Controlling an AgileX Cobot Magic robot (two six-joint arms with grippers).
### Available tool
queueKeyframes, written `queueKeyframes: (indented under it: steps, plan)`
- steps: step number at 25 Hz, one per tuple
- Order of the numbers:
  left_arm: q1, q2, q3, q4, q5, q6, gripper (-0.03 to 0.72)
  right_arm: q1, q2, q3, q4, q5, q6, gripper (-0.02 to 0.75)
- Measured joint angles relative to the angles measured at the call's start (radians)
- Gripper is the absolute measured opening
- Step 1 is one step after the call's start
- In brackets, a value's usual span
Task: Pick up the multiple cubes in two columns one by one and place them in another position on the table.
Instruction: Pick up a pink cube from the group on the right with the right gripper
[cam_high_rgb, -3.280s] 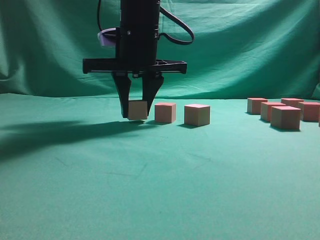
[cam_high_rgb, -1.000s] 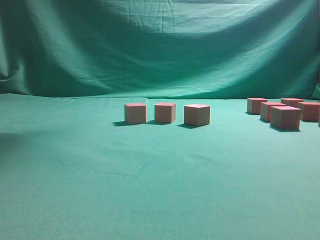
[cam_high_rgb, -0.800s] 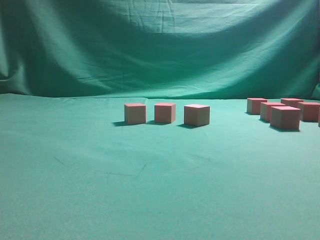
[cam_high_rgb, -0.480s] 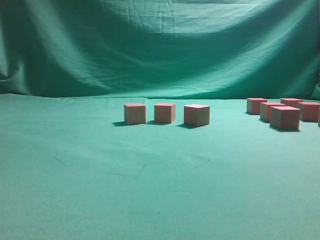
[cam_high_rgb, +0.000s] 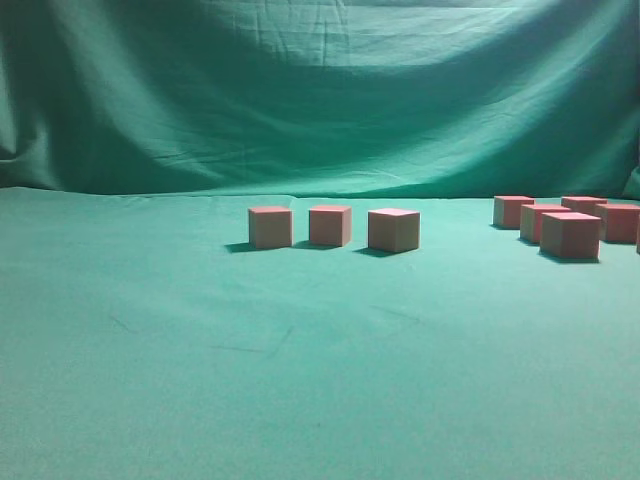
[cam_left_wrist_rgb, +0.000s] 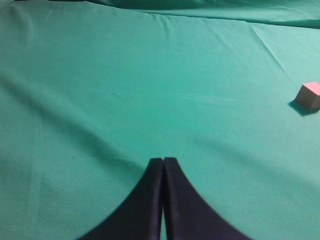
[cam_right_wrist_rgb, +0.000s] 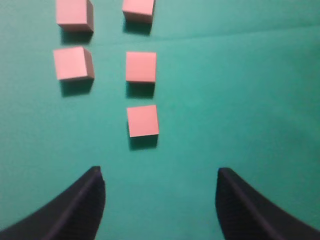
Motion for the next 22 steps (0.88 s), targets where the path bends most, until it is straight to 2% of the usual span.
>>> queueKeyframes:
  steps: [4,9,22]
  plan:
    - [0.0,0.0,0.0,0.0,0.0,0.0,0.0,-0.017,0.0,0.157,0.017,-0.192,-0.002,0.42]
    - [0.0,0.0,0.0,0.0,0.0,0.0,0.0,-0.019,0.042,0.266,0.027,-0.394,-0.004,0.42]
    - [0.0,0.0,0.0,0.0,0.0,0.0,0.0,-0.019,0.271,0.277,0.075,-0.573,-0.128,0.42]
